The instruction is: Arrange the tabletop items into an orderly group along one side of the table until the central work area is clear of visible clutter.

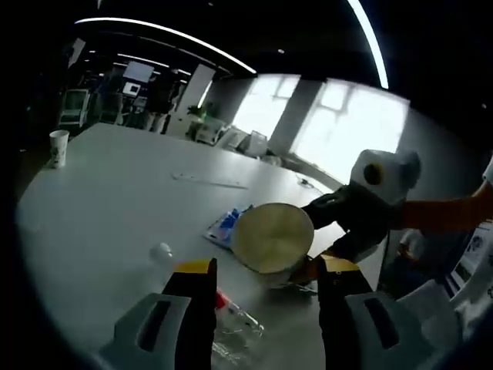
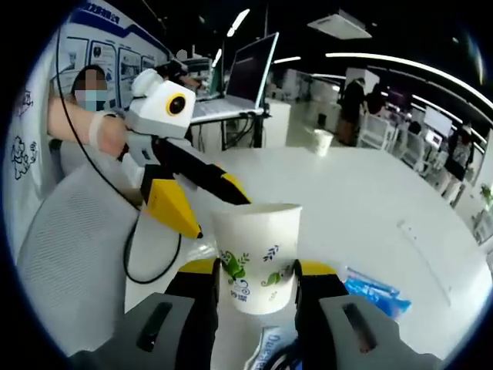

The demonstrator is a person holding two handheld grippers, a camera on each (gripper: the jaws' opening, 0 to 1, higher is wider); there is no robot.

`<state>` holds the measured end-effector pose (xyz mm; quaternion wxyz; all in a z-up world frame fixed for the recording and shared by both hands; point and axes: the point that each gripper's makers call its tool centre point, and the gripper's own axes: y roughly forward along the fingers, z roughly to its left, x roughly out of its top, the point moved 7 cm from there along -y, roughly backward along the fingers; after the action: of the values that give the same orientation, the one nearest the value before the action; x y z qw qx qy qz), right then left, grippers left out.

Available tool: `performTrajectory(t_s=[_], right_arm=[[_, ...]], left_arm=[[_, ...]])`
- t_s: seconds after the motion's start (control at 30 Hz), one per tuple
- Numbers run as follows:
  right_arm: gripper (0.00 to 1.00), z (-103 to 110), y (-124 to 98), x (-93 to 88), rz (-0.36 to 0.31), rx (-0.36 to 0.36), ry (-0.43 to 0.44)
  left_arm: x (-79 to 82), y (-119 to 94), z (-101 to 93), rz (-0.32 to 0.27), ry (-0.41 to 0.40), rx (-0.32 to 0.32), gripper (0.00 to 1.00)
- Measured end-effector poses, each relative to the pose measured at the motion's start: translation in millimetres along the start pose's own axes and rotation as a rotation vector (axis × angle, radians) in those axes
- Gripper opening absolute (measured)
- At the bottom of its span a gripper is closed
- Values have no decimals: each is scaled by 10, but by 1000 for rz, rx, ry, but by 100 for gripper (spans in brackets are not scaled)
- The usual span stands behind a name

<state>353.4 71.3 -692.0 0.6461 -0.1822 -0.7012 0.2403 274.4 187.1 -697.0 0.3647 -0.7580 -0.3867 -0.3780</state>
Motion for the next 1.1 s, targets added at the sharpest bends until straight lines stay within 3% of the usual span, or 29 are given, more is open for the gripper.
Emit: performTrajectory(t_s=[0.6, 0.83, 1.1], right_arm=[[35, 67, 46, -44, -30, 22, 30], [35, 18, 78, -101, -36, -1, 42], [35, -42, 112, -158, -55, -38, 64]], left_arm=[[50, 124, -28, 6, 8, -30, 43], [82, 197, -37, 42, 102, -29, 43], [132, 288, -26, 59, 148, -34, 43]])
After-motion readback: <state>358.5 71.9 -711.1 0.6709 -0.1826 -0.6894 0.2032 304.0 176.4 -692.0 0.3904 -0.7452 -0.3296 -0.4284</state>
